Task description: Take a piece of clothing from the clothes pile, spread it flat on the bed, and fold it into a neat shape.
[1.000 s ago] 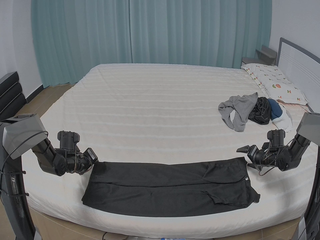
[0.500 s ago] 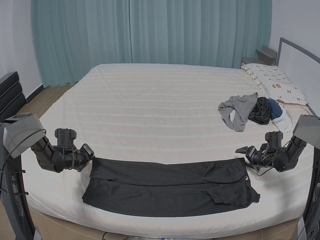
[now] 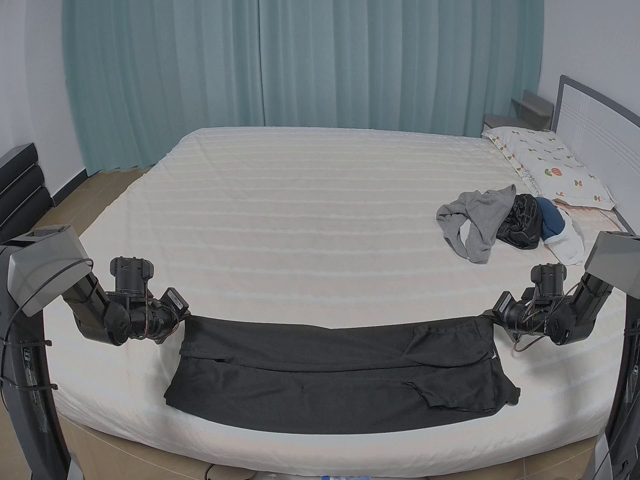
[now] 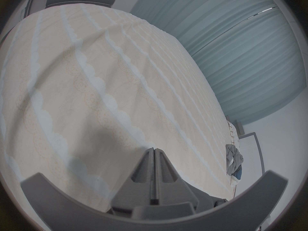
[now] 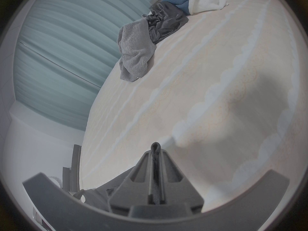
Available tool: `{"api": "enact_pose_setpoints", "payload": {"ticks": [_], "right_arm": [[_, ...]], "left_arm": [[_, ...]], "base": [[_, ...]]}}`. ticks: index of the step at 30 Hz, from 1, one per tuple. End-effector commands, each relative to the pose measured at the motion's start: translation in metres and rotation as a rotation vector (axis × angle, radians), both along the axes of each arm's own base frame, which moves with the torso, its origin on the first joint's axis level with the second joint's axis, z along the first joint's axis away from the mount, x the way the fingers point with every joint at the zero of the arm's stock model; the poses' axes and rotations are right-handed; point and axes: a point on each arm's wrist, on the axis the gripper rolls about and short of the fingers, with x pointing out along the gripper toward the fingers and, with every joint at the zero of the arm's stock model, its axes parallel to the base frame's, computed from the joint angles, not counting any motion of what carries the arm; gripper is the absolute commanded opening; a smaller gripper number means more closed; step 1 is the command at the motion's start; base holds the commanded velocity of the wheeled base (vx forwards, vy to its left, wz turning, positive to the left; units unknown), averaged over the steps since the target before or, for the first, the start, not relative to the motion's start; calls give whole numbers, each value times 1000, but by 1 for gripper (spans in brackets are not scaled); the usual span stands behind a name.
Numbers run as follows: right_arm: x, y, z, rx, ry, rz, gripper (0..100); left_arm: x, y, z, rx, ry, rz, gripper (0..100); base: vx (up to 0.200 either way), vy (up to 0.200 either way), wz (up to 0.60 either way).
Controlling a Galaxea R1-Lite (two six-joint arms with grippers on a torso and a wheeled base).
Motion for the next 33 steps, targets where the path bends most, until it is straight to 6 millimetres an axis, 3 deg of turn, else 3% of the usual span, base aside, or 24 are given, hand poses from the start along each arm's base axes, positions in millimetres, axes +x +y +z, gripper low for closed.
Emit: {"api": "enact_pose_setpoints", "payload": {"ticks": [1,3,4,7,11,16,21,27,33], "right_arm": [[-1,-1,-1,1,3,-3,0],[-3,0,-1,1,8,-3,0],[-3,0,0,0,5,-4,100],[-3,-1,7,-3,-20,-5,100],[-18,-5,40,11,-101,-2,100],[-30,8,47,45,-127,128,100],[-29,19,35,4,-114,209,100],[-25,25,-4,-13,-51,246,100],[-24,26,-6,-11,-81,260,100]], "left_arm": [[-1,0,0,0,2,-1,0],[-1,0,0,0,2,-1,0],[0,0,0,0,0,-1,100],[-1,0,0,0,2,-1,100],[-1,0,0,0,2,1,100],[-2,0,-1,0,5,1,100],[-2,0,-1,0,5,1,100],[-2,0,-1,0,5,-1,100],[-2,0,-1,1,4,-2,100]], "base": [[0,0,0],[0,0,0],[0,0,0],[0,0,0],[0,0,0],[0,0,0],[0,0,0],[0,0,0],[0,0,0]]}}
